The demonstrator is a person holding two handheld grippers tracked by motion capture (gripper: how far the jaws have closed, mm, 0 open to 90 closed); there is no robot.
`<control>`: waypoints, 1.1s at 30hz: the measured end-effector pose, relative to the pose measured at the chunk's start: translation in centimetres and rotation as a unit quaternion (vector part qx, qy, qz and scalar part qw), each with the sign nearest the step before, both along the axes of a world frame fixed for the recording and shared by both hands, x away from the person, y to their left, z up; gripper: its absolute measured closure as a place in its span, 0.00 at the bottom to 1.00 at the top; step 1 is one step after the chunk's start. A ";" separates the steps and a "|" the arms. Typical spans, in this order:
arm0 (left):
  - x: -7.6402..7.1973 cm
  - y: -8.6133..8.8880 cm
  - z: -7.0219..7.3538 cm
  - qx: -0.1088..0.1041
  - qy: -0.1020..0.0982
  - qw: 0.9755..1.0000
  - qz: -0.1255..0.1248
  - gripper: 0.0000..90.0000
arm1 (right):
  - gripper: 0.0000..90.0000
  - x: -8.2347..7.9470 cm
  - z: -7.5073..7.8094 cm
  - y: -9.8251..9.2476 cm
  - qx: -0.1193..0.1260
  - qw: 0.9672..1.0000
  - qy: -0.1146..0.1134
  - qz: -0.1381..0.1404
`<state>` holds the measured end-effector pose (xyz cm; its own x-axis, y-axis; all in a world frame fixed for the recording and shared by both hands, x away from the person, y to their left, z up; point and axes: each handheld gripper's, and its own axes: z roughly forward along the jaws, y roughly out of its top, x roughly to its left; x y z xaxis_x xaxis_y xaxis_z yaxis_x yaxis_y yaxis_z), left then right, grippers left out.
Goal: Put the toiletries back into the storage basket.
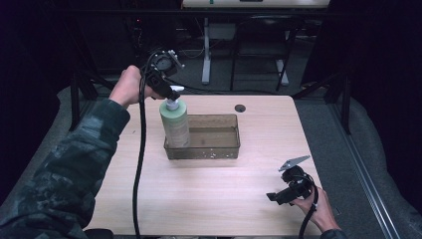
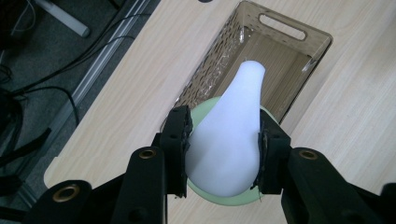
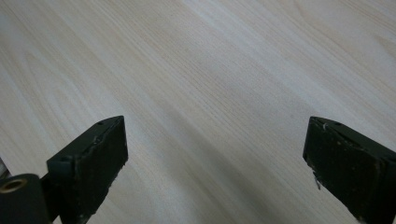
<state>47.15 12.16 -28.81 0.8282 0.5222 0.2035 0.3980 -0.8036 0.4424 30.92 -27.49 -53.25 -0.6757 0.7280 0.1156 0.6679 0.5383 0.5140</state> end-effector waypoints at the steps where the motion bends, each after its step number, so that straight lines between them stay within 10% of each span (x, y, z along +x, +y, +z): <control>1: 0.1 0.0 -0.3 0.005 0.004 1.000 -0.002 0.70 | 0.07 0.0 0.0 0.1 0.001 1.000 -0.001 -0.001; 33: 0.7 0.9 -4.2 0.007 0.039 0.999 0.005 0.70 | 0.07 -0.1 0.1 0.1 0.001 1.000 -0.003 0.000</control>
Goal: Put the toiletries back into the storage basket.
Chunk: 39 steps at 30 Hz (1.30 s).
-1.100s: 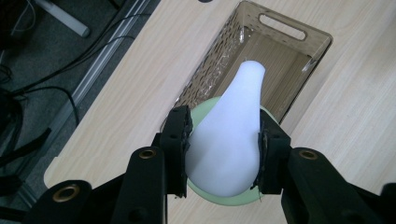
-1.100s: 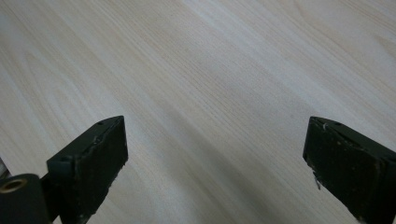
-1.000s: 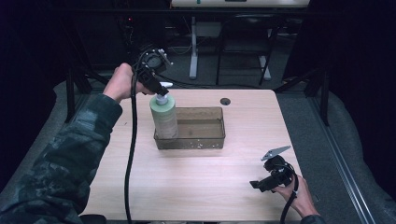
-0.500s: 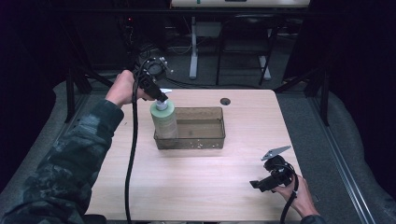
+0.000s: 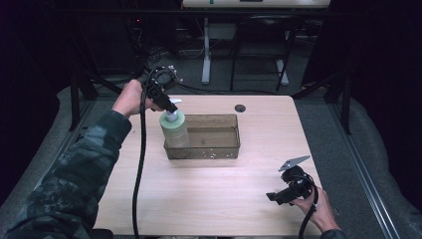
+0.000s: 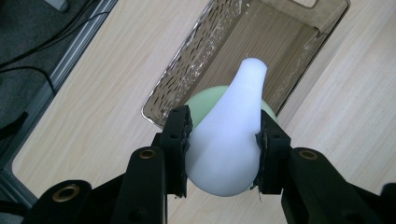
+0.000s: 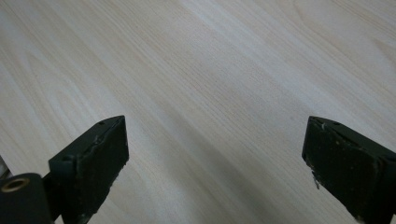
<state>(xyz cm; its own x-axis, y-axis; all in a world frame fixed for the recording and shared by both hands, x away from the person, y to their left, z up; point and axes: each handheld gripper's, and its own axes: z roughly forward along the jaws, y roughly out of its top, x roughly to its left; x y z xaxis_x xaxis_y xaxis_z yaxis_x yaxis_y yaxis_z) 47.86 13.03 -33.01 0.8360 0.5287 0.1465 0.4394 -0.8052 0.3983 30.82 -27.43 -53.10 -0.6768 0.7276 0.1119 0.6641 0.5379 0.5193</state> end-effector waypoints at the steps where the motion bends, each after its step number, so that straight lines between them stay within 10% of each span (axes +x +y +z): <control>1: 0.0 0.0 0.0 -0.001 0.001 1.000 0.001 0.70 | 0.07 0.0 0.0 0.0 0.000 1.000 0.001 -0.002; 14: 0.0 0.3 -0.3 -0.028 -0.004 0.999 0.015 0.69 | 0.08 0.0 0.0 -0.1 -0.001 1.000 -0.001 -0.004; 20: 0.1 0.5 -0.4 -0.057 0.000 0.998 0.024 0.56 | 0.08 0.0 0.0 -0.1 0.000 1.000 0.000 -0.005; 26: -0.7 1.3 0.2 -0.100 -0.022 0.994 0.044 0.16 | 0.08 0.0 0.0 -0.1 -0.002 1.000 0.002 -0.003; 39: -3.7 2.7 -2.3 -0.124 -0.032 0.989 0.068 0.00 | 0.04 0.0 0.1 -0.1 -0.001 1.000 -0.003 -0.006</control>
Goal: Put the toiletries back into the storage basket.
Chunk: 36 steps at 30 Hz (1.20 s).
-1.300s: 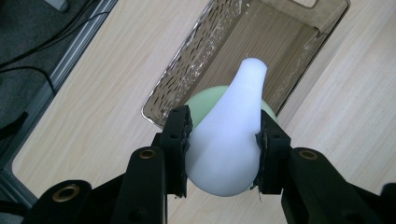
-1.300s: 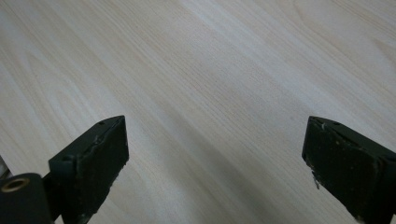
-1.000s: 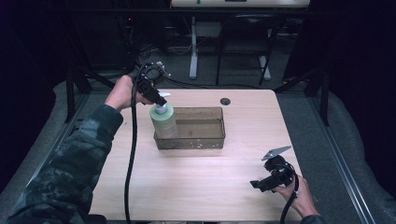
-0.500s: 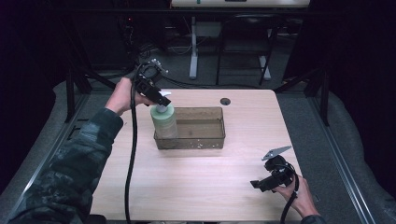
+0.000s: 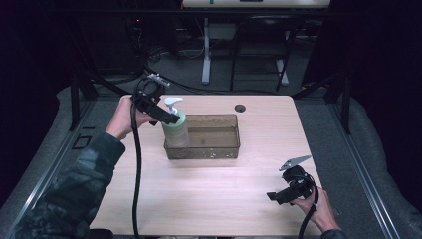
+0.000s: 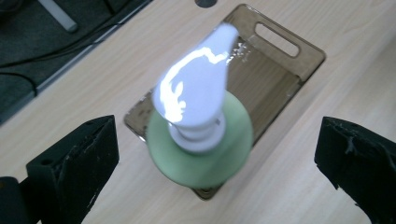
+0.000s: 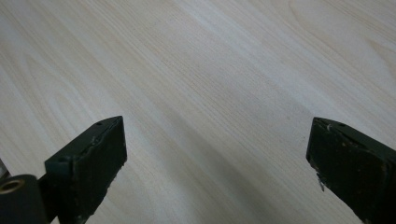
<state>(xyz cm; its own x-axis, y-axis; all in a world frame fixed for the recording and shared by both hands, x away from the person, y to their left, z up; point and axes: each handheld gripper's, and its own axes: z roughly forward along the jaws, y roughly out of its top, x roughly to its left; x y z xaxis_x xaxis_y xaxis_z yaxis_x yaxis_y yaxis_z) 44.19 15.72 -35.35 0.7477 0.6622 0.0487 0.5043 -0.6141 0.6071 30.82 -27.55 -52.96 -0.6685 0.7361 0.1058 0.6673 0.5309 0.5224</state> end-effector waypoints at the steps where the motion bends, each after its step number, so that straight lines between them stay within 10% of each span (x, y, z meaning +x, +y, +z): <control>1: 0.0 0.0 0.0 0.000 0.000 1.000 0.000 0.00 | 0.04 0.0 0.0 0.0 0.000 1.000 0.000 0.000; 32: -4.1 4.4 -11.2 -0.066 0.052 0.996 0.037 0.00 | 0.02 0.1 0.0 -0.2 -0.008 1.000 -0.009 -0.009; 36: -4.4 4.1 -11.6 -0.046 0.048 0.997 0.035 0.00 | 0.02 0.2 0.0 -0.3 -0.007 1.000 -0.011 -0.009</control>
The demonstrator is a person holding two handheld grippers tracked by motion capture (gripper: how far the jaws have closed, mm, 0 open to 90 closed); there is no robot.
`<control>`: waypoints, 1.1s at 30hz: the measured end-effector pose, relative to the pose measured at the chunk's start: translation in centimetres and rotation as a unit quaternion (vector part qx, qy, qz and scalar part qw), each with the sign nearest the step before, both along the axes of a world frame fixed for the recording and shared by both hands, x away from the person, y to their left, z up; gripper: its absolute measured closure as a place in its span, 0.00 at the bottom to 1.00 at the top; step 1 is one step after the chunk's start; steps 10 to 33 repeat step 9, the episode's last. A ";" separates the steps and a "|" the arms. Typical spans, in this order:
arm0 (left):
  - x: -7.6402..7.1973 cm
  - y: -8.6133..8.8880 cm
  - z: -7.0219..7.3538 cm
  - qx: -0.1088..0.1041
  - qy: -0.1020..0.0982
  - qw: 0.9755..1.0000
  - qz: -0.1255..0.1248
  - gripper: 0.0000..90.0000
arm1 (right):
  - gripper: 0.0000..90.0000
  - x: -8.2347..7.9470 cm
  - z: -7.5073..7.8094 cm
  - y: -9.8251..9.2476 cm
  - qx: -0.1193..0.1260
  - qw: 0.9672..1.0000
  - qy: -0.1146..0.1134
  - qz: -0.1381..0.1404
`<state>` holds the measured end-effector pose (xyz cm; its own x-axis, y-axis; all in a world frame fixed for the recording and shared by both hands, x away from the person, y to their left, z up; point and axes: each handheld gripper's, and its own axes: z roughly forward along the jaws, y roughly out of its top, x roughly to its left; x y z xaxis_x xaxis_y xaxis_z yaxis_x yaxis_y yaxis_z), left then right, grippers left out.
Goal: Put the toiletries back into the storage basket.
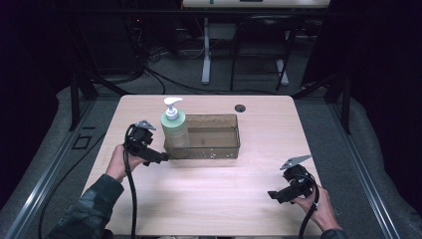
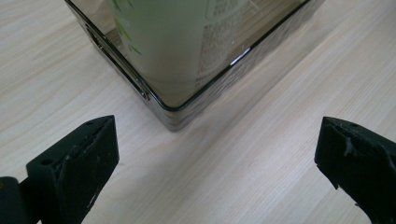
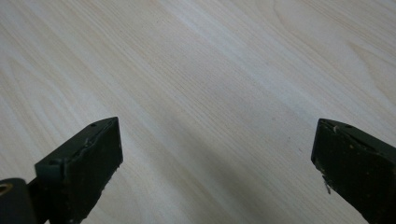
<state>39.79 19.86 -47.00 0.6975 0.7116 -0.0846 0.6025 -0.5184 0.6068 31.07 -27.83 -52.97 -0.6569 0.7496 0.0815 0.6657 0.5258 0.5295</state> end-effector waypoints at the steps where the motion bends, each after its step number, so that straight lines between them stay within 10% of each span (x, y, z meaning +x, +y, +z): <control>1: -0.1 0.1 -0.1 -0.006 -0.002 1.000 0.002 0.00 | 0.02 0.0 -0.1 0.0 0.000 1.000 0.001 -0.003; 33: 0.0 0.0 -0.6 0.009 -0.006 1.000 -0.003 0.00 | 0.02 0.1 -0.2 -0.4 0.001 1.000 -0.004 -0.009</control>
